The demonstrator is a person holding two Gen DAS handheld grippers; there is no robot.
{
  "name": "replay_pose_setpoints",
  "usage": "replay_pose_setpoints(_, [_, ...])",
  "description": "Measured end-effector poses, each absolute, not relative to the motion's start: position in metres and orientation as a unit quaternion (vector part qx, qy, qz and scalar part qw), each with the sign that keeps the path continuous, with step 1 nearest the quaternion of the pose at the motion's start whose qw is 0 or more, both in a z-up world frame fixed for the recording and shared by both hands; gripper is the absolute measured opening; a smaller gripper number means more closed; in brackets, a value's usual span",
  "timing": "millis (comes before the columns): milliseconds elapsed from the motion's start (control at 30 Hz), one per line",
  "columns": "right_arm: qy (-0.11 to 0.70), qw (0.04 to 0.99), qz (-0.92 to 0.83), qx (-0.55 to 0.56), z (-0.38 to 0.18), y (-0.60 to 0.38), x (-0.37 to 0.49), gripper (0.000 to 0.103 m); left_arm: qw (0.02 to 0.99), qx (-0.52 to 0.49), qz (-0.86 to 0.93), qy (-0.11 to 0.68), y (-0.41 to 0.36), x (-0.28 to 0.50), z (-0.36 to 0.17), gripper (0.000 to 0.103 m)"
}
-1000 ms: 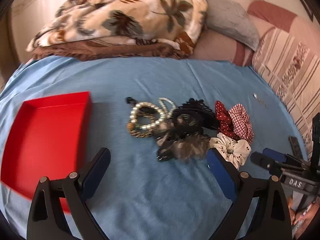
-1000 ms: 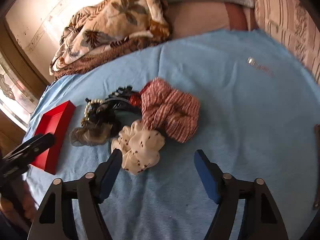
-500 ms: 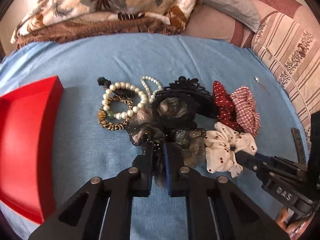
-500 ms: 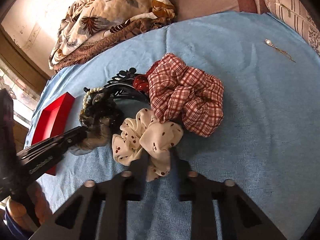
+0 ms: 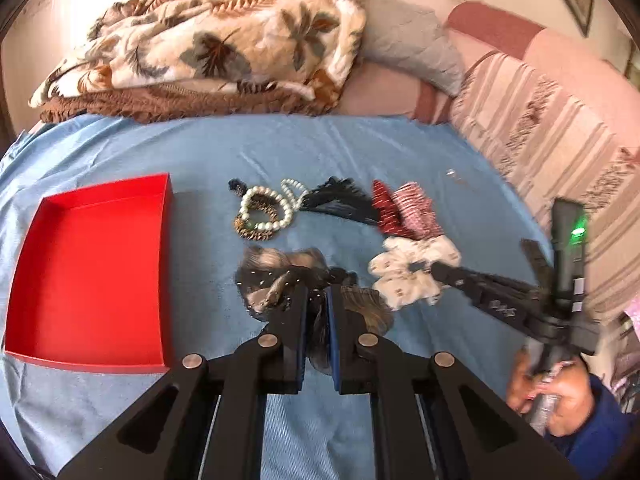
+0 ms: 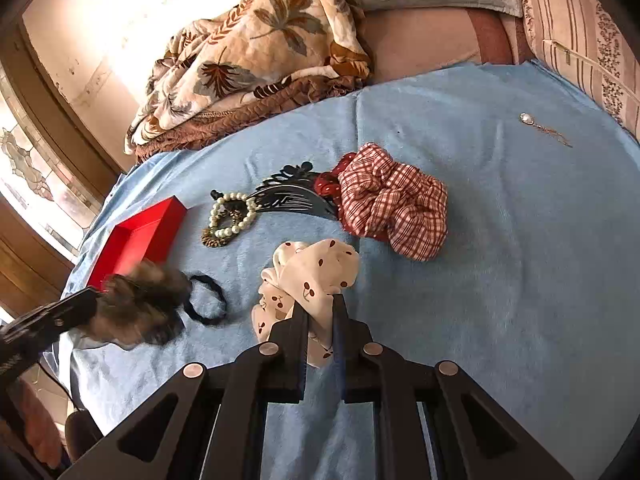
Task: Organize jewelry
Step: 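Grasp the grey sheer scrunchie with the left gripper while the right grasps the white polka-dot scrunchie, then carry both scrunchies into the red tray and open both grippers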
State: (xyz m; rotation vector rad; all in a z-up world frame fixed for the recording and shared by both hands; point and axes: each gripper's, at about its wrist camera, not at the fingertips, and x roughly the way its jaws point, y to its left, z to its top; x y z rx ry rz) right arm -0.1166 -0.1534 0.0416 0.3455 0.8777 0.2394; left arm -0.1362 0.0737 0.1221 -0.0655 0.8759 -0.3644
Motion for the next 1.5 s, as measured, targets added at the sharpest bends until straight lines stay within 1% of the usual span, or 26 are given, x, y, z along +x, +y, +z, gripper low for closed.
replay_pose_setpoints(200, [0.415,0.891,0.114,0.146,0.042,-0.136,-0.134,0.012,0.897,-0.031,-0.231,0.374,0.075,-0.157,0.154,0.009])
replay_pose_setpoints(267, [0.417,0.892,0.108,0.14,0.04,-0.134,-0.136,0.012,0.898,0.011,-0.203,0.389,0.064,-0.152,0.148,0.009])
replay_pose_setpoints(467, [0.411,0.896,0.096,0.141,0.041,-0.14,-0.142,0.012,0.904,0.003,-0.188,0.384,0.077,-0.156,0.15,0.008])
replay_pose_setpoints(567, [0.411,0.894,0.095,0.153,0.045,-0.144,-0.144,0.012,0.914,0.006,-0.149,0.376,0.098,-0.153,0.153,0.008])
replay_pose_setpoints(733, [0.398,0.898,0.119,0.144,0.071,-0.131,-0.147,0.012,0.927,-0.021,-0.082,0.365,0.152,-0.136,0.156,0.008])
replay_pose_setpoints(1000, [0.418,0.884,0.155,0.136,0.099,-0.077,-0.111,0.012,0.927,-0.08,0.001,0.367,0.236,-0.089,0.141,0.008])
replay_pose_setpoints(1300, [0.429,0.878,0.193,0.092,0.12,0.027,-0.048,0.012,0.9,-0.175,0.057,0.395,0.334,-0.024,0.094,0.009])
replay_pose_setpoints(1400, [0.438,0.871,0.21,0.079,0.114,0.066,-0.025,0.012,0.885,-0.21,0.067,0.409,0.359,-0.004,0.077,0.009])
replay_pose_setpoints(1500, [0.451,0.865,0.215,0.056,0.099,0.107,0.003,0.012,0.885,-0.209,0.075,0.409,0.368,0.006,0.071,0.009])
